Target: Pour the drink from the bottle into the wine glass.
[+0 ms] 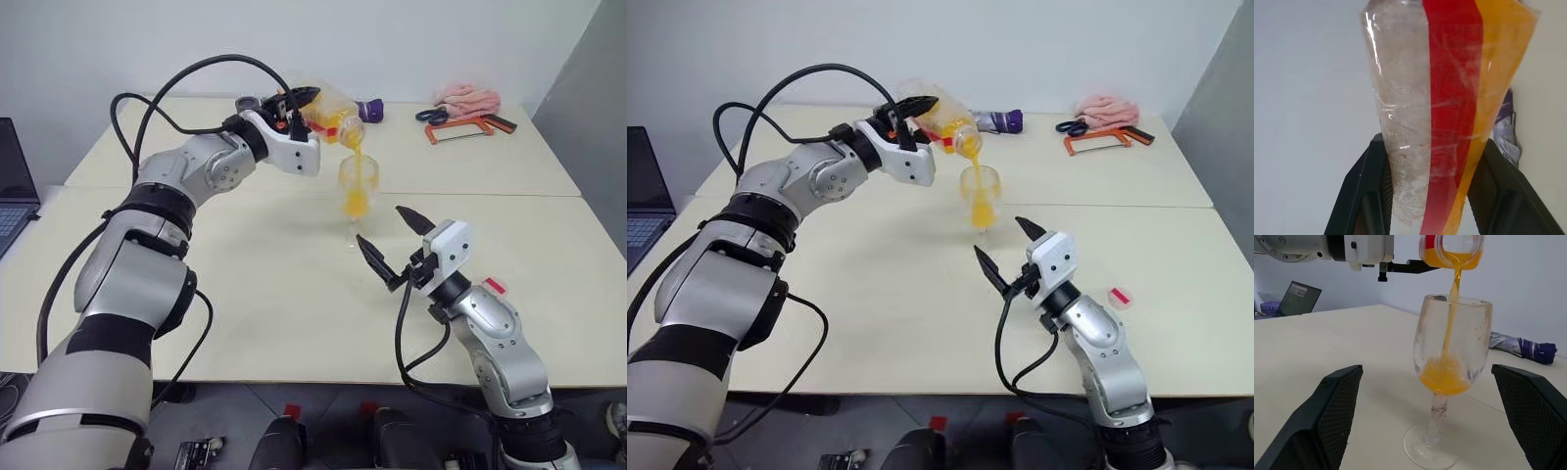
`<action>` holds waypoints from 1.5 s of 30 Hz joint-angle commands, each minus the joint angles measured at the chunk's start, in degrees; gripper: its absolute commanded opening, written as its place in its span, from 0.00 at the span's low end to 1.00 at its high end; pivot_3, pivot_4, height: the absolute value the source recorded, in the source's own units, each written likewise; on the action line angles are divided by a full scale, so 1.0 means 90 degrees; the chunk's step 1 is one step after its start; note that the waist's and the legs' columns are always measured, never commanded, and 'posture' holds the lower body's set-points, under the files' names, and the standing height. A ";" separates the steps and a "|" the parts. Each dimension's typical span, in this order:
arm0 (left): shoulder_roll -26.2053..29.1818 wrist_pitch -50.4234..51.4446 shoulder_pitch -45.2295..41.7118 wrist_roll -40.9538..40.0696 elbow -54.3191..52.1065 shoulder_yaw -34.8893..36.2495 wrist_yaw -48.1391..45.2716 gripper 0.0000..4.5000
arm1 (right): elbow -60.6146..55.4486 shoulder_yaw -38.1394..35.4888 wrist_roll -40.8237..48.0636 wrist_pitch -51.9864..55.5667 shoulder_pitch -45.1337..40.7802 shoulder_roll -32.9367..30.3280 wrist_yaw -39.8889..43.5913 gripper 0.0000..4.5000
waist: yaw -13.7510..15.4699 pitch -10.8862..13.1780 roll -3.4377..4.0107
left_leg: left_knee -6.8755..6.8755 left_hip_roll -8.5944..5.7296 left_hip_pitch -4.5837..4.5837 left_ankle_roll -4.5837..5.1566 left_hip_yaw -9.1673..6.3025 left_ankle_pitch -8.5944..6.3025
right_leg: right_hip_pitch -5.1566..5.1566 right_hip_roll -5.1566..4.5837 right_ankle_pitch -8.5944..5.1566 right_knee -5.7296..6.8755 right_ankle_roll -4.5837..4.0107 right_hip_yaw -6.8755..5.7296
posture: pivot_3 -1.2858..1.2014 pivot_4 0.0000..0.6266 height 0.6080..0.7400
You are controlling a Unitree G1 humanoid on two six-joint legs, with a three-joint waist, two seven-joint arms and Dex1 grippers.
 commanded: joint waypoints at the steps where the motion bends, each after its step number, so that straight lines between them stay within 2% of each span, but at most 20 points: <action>1: 0.0086 -0.0005 -0.0288 0.0005 -0.0036 0.0031 0.0186 0.37 | -0.0109 -0.0022 0.0002 -0.0148 -0.0039 0.0014 -0.0015 1.00 | -0.0001 0.0000 0.0000 | 0.0001 0.0000 0.0000 0.0000 0.0000 0.0000 | 0.0000 0.0000 0.0000 0.0001 0.0000 0.0000 | 0.52 0.24 1.00; 45: 0.0139 0.0095 -0.0389 0.0151 0.0071 -0.0059 0.0299 0.37 | -0.0123 0.0093 -0.0010 -0.0113 -0.0093 0.0202 -0.0155 1.00 | 0.0000 0.0000 0.0000 | 0.0035 0.0000 -0.0008 0.0002 0.0000 -0.0001 | 0.0001 0.0001 0.0000 0.0016 0.0000 -0.0002 | 0.52 0.24 1.00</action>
